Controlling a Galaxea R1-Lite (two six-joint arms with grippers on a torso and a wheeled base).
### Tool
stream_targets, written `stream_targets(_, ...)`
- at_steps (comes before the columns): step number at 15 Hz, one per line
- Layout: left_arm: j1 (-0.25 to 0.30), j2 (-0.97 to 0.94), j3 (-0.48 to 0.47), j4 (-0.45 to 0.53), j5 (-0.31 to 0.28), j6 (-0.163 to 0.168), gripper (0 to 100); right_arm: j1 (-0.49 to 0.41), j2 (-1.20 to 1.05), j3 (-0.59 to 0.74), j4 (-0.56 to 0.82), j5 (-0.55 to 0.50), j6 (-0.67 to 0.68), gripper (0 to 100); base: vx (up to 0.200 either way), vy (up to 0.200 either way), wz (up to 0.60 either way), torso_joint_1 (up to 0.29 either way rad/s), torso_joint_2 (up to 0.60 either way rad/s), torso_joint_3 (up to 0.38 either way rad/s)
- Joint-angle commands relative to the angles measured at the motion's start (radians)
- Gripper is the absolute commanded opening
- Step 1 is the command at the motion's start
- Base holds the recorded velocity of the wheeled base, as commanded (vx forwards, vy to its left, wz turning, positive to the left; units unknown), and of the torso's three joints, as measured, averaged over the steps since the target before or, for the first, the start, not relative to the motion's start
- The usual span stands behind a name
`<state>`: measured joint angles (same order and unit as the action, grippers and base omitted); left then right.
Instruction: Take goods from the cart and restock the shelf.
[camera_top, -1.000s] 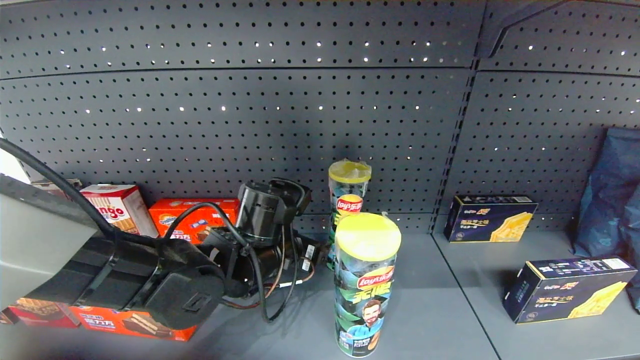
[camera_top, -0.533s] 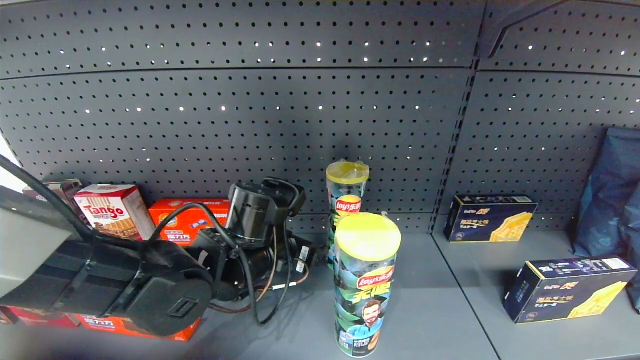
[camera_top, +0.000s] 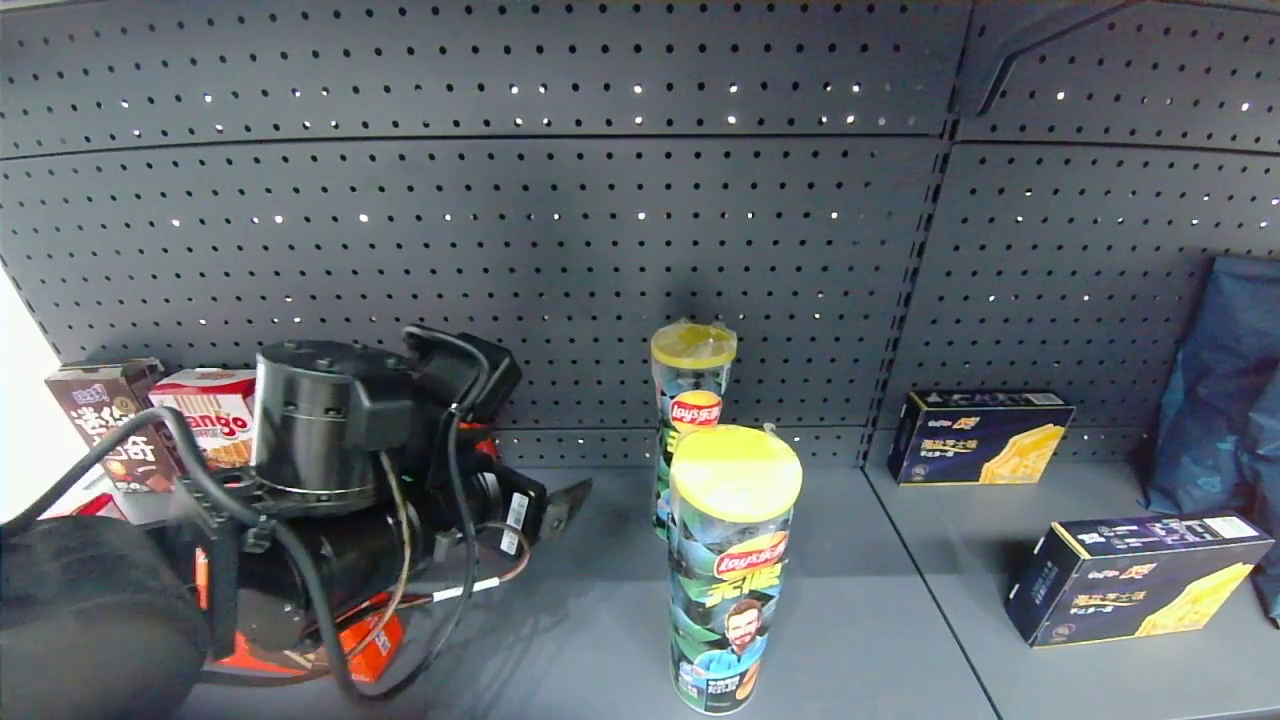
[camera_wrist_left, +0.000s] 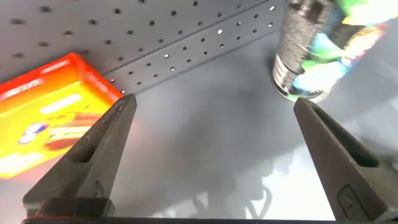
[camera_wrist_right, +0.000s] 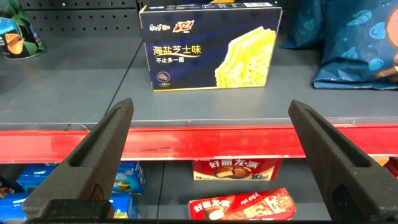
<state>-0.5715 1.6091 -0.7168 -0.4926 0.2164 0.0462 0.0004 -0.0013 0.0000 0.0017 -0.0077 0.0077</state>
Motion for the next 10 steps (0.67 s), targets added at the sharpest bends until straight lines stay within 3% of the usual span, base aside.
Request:
stream_targets(1,0.004,-0.143,0.045,0.005,-0.006,0.047,100,0.000,0.001,0.000,0.000,0.000,0.000,100,0.000,0.000,0.00,0.000,0.00,0.000)
stream_targets(5,0.016,-0.235,0.051,0.046,-0.008,0.127,100,0.000,0.001,0.000,0.000,0.000,0.000,100,0.000,0.000,0.00,0.000,0.00,0.000)
stream_targets(8,0.009,-0.354,0.069,0.158,-0.008,0.204,100,0.001,0.001,0.000,0.000,0.002,-0.002,100,0.000,0.000,0.00,0.000,0.00,0.000)
stream_targets(10,0.009,-0.405,0.114,0.183,-0.008,0.212,100,0.001,0.001,0.000,-0.002,0.029,-0.011,100,0.000,0.000,0.00,0.000,0.00,0.000)
